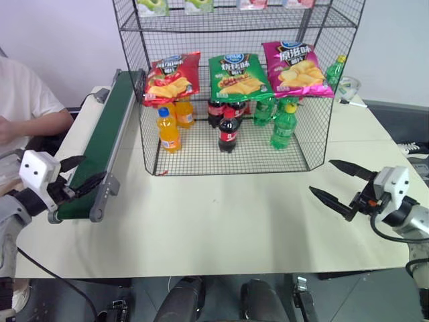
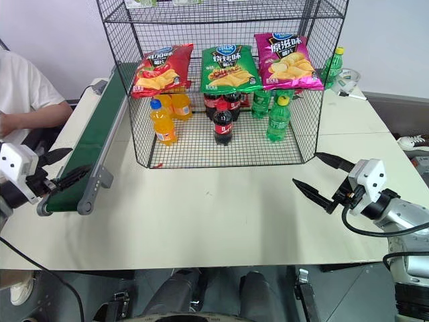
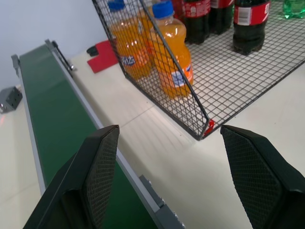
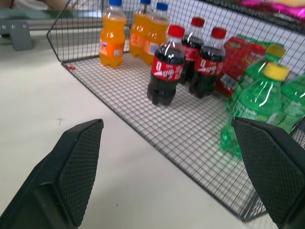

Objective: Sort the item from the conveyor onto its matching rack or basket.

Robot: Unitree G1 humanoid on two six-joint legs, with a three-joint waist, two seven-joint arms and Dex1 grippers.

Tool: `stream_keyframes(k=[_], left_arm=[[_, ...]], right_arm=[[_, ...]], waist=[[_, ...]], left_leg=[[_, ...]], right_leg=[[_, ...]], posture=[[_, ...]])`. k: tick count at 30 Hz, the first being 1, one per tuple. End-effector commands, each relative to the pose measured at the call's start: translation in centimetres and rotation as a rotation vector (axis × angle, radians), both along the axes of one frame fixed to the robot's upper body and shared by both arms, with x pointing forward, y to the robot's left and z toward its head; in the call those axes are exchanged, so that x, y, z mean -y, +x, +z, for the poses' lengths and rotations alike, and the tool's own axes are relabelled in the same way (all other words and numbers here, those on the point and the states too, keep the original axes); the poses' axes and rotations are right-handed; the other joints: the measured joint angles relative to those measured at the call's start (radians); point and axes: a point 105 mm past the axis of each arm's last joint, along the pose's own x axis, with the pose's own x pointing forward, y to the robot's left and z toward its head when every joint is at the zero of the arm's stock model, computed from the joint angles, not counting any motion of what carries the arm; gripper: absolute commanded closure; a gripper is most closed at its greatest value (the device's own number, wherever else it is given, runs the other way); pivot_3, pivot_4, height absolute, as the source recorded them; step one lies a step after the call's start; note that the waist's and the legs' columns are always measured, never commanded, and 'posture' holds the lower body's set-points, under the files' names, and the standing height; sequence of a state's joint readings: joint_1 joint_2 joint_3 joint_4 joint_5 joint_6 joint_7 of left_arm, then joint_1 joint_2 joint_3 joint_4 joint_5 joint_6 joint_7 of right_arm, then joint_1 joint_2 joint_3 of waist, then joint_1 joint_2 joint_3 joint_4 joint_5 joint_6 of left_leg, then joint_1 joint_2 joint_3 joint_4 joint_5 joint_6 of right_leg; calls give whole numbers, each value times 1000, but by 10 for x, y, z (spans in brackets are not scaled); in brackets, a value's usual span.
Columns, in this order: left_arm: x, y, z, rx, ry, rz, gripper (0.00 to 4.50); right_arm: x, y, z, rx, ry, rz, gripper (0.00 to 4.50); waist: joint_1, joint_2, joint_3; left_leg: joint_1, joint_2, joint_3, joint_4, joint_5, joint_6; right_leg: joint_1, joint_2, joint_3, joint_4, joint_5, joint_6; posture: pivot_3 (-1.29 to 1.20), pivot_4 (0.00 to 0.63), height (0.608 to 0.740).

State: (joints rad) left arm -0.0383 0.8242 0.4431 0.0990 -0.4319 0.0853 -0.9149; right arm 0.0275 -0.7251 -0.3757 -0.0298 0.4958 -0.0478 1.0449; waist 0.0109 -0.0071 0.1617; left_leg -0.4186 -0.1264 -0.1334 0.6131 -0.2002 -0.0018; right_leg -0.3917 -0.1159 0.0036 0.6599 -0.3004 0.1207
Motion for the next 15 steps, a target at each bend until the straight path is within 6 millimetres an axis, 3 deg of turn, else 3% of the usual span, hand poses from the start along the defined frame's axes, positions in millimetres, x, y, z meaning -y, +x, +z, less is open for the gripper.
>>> stream_keyframes(k=[1, 15], left_arm=[[-4, 0, 9, 41, 32, -1, 962], [-1, 4, 6, 22, 13, -16, 962]], right_arm=[[3, -1, 9, 44, -18, 1, 0], [3, 4, 6, 9, -16, -44, 0]], waist=[[0, 0, 0], [0, 0, 0]], left_leg=[[0, 0, 0, 0, 0, 0], [0, 0, 0, 0, 0, 0]], right_leg=[[0, 0, 0, 0, 0, 0], [-1, 0, 0, 0, 0, 0]], posture=[[0, 150, 740], [0, 150, 740]])
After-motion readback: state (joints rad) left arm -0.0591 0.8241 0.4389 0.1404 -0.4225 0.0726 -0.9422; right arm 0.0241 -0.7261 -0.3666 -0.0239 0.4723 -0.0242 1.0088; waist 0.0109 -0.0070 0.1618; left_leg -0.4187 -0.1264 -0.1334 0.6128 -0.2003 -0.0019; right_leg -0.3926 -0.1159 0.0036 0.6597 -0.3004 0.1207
